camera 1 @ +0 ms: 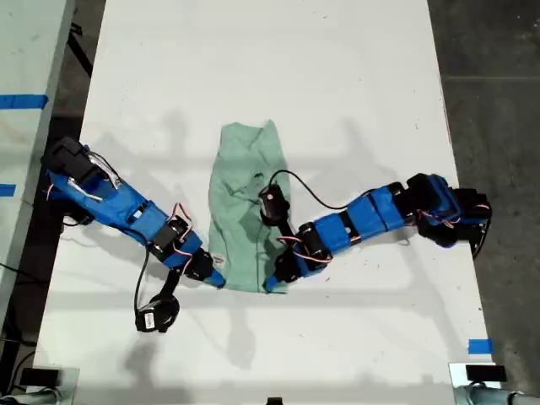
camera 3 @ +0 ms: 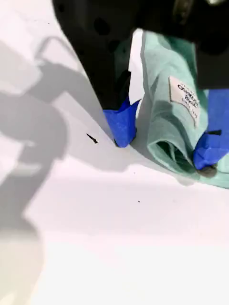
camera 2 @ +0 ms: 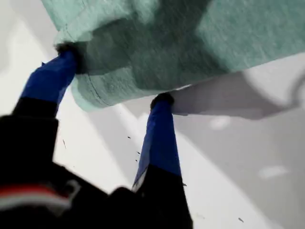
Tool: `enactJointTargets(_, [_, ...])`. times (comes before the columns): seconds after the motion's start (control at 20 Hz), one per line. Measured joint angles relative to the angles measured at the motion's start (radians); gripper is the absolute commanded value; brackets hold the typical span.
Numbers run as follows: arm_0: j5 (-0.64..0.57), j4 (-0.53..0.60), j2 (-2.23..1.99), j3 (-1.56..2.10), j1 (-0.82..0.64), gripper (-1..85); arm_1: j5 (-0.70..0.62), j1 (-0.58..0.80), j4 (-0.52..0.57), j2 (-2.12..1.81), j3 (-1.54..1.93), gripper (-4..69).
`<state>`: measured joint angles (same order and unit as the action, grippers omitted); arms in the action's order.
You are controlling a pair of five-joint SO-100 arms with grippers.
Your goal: Fold tshirt
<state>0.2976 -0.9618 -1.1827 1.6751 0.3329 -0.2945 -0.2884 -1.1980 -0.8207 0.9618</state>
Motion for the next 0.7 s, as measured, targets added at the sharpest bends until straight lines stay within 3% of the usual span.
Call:
enactJointTargets(0.05, [0.000,0.009,0.000,0.000,0.000,15.1,0.003,0.000,0.000,0.003,-0.005,7.0])
enactJointTargets(0.15, [-0.017,0.032,0.002,0.000,-0.003,0.1,0.017,0.002,0.034,0.008,-0.008,-1.3])
enactJointTargets(0.3, [-0.031,0.035,0.025,-0.029,-0.005,0.1,0.020,0.000,0.054,0.012,-0.018,-1.2])
enactJointTargets(0.45, [-0.060,-0.078,0.110,-0.186,-0.006,0.1,0.020,-0.003,0.051,0.009,-0.018,-1.2])
enactJointTargets(0.6, [-0.118,-0.255,0.285,-0.531,-0.011,0.1,0.012,-0.037,-0.032,-0.032,-0.014,-1.2])
enactJointTargets(0.7, [-0.146,-0.275,0.284,-0.667,-0.011,0.1,-0.008,-0.086,-0.115,-0.101,-0.012,-1.2])
